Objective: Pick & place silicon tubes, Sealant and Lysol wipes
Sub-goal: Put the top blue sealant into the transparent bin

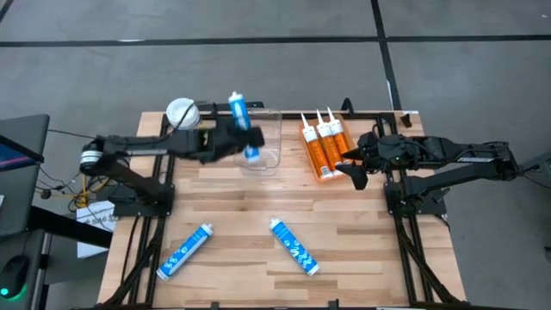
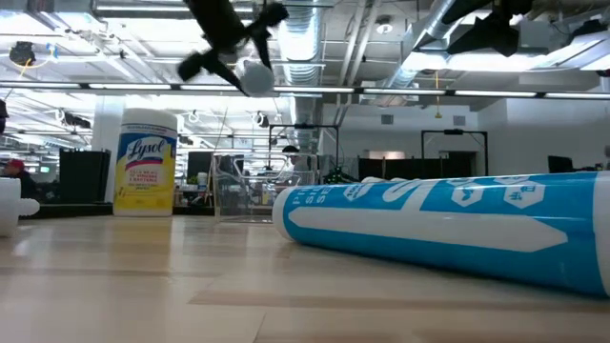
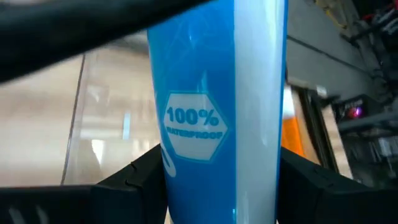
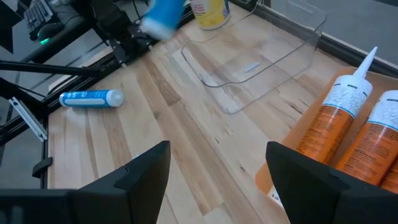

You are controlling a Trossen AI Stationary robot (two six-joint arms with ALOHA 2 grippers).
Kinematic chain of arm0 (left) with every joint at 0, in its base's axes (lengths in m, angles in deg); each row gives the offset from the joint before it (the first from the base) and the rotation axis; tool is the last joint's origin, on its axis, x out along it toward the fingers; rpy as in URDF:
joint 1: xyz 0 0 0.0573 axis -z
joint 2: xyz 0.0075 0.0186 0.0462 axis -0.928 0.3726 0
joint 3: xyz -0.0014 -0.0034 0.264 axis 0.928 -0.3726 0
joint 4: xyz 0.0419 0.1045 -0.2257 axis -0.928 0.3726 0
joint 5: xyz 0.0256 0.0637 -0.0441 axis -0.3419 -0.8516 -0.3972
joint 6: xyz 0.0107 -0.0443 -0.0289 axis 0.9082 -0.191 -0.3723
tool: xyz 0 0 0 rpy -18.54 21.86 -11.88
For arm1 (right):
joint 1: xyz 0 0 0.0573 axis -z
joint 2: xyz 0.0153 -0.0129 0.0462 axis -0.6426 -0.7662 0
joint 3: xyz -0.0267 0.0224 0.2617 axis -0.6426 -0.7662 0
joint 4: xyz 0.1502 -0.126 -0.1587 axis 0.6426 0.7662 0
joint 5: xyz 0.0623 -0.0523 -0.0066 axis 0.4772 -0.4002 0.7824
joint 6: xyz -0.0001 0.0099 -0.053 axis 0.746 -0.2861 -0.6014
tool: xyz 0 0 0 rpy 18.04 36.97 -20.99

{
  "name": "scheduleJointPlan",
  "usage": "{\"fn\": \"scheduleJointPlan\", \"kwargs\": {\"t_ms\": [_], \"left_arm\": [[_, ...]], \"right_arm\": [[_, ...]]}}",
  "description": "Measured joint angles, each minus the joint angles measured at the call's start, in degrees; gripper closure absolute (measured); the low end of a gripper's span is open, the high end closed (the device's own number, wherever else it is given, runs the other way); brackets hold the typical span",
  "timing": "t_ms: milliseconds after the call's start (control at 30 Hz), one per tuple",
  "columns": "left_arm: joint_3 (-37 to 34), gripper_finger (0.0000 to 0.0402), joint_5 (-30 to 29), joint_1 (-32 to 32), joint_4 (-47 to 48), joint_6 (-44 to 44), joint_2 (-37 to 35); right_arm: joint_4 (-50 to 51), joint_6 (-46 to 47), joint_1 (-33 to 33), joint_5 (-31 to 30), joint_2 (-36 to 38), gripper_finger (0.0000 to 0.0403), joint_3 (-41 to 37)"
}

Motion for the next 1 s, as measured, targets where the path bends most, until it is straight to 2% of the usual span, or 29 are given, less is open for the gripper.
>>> {"fn": "scheduleJointPlan", "kwargs": {"t_ms": [167, 367, 600, 933, 1000], "left_arm": [[0.04, 0.0201, 6.19, -9.03, -6.85, 7.46, 5.29], [0.04, 0.0201, 12.67, -14.71, -7.43, 9.65, 13.34], [0.02, 0.0201, 16.01, -15.35, -7.43, 12.29, 20.32], [0.02, 0.0200, 20.50, -14.64, -6.17, 13.72, 25.60], [0.02, 0.0178, 21.50, -14.64, -6.15, 13.66, 26.12]], "right_arm": [[0.02, 0.00, 0.00, 0.00, 0.00, 0.0147, 0.00], [0.02, -0.02, 0.00, 0.00, 0.00, 0.0147, 0.00], [0.02, -0.01, 0.00, -0.26, 0.00, 0.0147, 0.00], [0.00, 0.00, 0.00, -0.37, 0.00, 0.0147, 0.00], [0.00, 0.00, 0.00, -0.45, 0.00, 0.0147, 0.00]]}}
